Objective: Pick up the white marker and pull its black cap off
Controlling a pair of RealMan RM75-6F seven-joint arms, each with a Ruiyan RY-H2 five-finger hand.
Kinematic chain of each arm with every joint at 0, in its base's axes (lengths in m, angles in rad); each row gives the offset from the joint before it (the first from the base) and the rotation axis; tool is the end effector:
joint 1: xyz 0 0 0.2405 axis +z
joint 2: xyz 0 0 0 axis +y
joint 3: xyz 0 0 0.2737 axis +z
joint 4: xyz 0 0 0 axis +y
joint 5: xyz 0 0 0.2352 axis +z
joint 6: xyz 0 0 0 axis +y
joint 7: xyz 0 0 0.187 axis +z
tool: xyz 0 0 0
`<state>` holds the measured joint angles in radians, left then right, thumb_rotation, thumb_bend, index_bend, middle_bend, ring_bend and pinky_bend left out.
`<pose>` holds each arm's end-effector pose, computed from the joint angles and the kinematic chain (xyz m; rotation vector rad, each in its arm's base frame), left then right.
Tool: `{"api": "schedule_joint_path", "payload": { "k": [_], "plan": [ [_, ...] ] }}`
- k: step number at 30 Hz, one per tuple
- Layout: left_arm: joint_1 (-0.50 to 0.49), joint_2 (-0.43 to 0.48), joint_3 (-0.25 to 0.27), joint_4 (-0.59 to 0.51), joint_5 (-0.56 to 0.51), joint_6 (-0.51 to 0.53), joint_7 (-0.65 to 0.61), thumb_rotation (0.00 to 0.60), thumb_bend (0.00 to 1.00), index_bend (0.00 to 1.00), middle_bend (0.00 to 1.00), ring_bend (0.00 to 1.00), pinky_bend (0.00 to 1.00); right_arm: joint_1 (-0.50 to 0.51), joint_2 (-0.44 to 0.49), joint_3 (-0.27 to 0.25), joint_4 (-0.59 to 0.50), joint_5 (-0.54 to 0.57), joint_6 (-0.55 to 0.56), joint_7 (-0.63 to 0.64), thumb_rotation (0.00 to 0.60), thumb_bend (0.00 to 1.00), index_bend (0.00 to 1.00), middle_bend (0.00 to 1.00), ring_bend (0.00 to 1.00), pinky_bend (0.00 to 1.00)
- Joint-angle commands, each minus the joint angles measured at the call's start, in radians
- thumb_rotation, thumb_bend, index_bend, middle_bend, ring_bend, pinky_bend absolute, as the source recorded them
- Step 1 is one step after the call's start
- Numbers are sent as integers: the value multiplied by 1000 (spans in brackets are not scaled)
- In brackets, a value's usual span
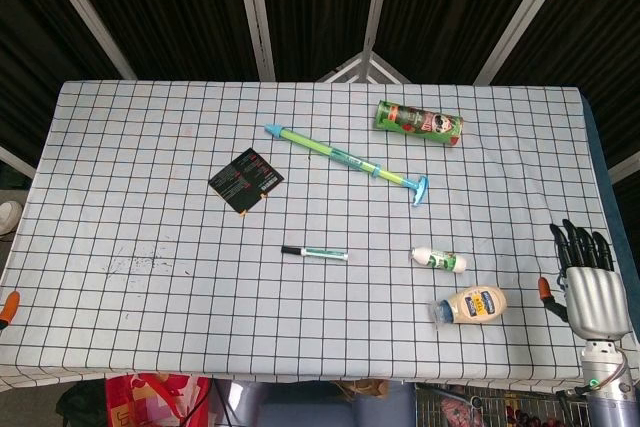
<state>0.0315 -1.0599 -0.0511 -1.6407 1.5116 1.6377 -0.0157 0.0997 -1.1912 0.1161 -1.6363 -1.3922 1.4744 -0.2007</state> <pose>-0.3450 0.1866 0.1862 -1.2524 -0.8355 -0.9068 -0.3326 -0.2458 0.1326 1.3126 -0.8385 0.8172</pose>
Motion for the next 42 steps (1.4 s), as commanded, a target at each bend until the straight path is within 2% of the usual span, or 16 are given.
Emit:
{"api": "schedule_joint_path", "payload": {
  "k": [1, 15, 29, 34, 42],
  "plan": [
    [3, 1, 0, -2, 4, 7, 1, 600, 497, 0, 0, 0, 37, 3, 0, 2, -1, 1, -3, -3, 600, 418, 0, 34, 58, 0],
    [8, -3, 1, 3, 15, 17, 4, 600, 497, 0, 0, 0, 37, 11, -24, -3, 7, -2, -12, -21, 600, 419, 5, 34, 58, 0],
    [15, -9, 7, 25, 9, 12, -25, 600, 497, 0, 0, 0, 37, 44, -47, 9, -64, -1, -35, -98, 600, 419, 98, 34, 58, 0],
    [8, -3, 3, 11, 16, 8, -23, 600, 497, 0, 0, 0, 37, 91, -109, 42, -94, 40, -79, -125, 600, 418, 143, 34, 58, 0],
    [10, 4, 2, -8, 20, 17, 17, 600, 497, 0, 0, 0, 37, 224, -260, 121, -117, 170, -203, -215, 600, 418, 221, 34, 58, 0]
  ]
}}
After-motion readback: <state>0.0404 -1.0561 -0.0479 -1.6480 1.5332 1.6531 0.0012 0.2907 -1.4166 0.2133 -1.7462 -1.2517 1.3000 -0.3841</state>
